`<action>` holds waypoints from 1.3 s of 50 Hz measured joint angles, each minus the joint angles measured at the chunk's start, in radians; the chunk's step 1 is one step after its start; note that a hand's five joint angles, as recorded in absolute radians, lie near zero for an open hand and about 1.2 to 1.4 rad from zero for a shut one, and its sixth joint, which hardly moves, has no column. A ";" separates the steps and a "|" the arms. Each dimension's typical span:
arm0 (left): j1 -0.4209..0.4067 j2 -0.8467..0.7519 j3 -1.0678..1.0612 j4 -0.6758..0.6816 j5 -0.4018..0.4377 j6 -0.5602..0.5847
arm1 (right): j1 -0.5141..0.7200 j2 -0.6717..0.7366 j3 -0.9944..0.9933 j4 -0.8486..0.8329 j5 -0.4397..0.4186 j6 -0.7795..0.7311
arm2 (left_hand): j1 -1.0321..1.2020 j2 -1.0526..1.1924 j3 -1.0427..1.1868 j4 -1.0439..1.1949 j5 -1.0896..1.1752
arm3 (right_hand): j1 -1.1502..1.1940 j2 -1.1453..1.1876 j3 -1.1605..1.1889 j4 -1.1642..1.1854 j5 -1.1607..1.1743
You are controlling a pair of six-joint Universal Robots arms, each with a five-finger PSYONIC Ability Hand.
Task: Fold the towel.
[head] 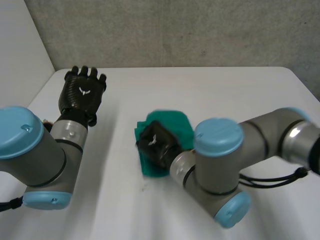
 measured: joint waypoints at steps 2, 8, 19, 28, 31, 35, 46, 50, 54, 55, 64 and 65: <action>-0.009 0.008 0.013 -0.001 0.000 -0.030 | 0.016 0.017 -0.001 0.003 -0.002 -0.033 | 0.000 0.000 0.000 0.000 0.000 | -0.384 -0.445 -0.448 -0.435 -0.412; -0.040 0.013 0.063 -0.015 0.001 -0.117 | 0.004 0.002 0.017 -0.003 0.016 -0.023 | 0.000 0.000 0.000 0.000 0.000 | -0.722 -0.846 -0.863 -0.865 -0.833; -0.183 -0.118 0.273 -0.154 0.004 -0.376 | -0.209 -0.266 0.138 -0.011 0.028 0.436 | 0.000 0.000 0.000 0.000 0.000 | -0.728 -0.868 -0.894 -0.880 -0.863; -0.279 -0.299 0.427 -0.346 0.014 -0.580 | -0.321 -0.278 0.154 0.053 0.030 0.609 | 0.000 0.000 0.000 0.000 0.000 | -0.728 -0.868 -0.894 -0.880 -0.863; -0.288 -0.342 0.451 -0.391 0.007 -0.599 | -0.327 -0.254 0.139 0.081 0.029 0.611 | 0.000 0.000 0.000 0.000 0.000 | -0.728 -0.868 -0.894 -0.880 -0.863; -0.280 -0.381 0.462 -0.431 -0.038 -0.600 | -0.320 -0.183 0.089 0.123 0.028 0.604 | 0.000 0.000 0.000 0.000 0.000 | -0.728 -0.868 -0.894 -0.880 -0.863; -0.211 -0.386 0.371 -0.462 -0.116 -0.508 | -0.261 0.016 -0.098 0.259 0.027 0.594 | 0.000 0.000 0.000 0.000 0.000 | -0.728 -0.868 -0.894 -0.880 -0.864; -0.207 -0.385 0.333 -0.465 -0.116 -0.474 | -0.246 0.072 -0.146 0.301 0.029 0.590 | 0.000 0.000 0.000 0.000 0.000 | -0.728 -0.868 -0.894 -0.880 -0.864; -0.207 -0.382 0.303 -0.463 -0.113 -0.455 | -0.243 0.106 -0.174 0.329 0.032 0.588 | 0.000 0.000 0.000 0.000 0.000 | -0.748 -0.868 -0.894 -0.880 -0.864; -0.207 -0.382 0.303 -0.463 -0.113 -0.455 | -0.243 0.106 -0.174 0.329 0.032 0.588 | 0.000 0.000 0.000 0.000 0.000 | -0.748 -0.868 -0.894 -0.880 -0.864; -0.211 -0.359 0.298 -0.458 -0.110 -0.453 | -0.252 0.100 -0.174 0.334 0.034 0.588 | 0.000 0.000 0.000 0.000 0.000 | -0.748 -0.868 -0.894 -0.880 -0.864; -0.211 -0.327 0.301 -0.457 -0.110 -0.454 | -0.255 0.071 -0.170 0.332 0.036 0.590 | 0.000 0.000 0.000 0.000 0.000 | -0.757 -0.868 -0.894 -0.880 -0.864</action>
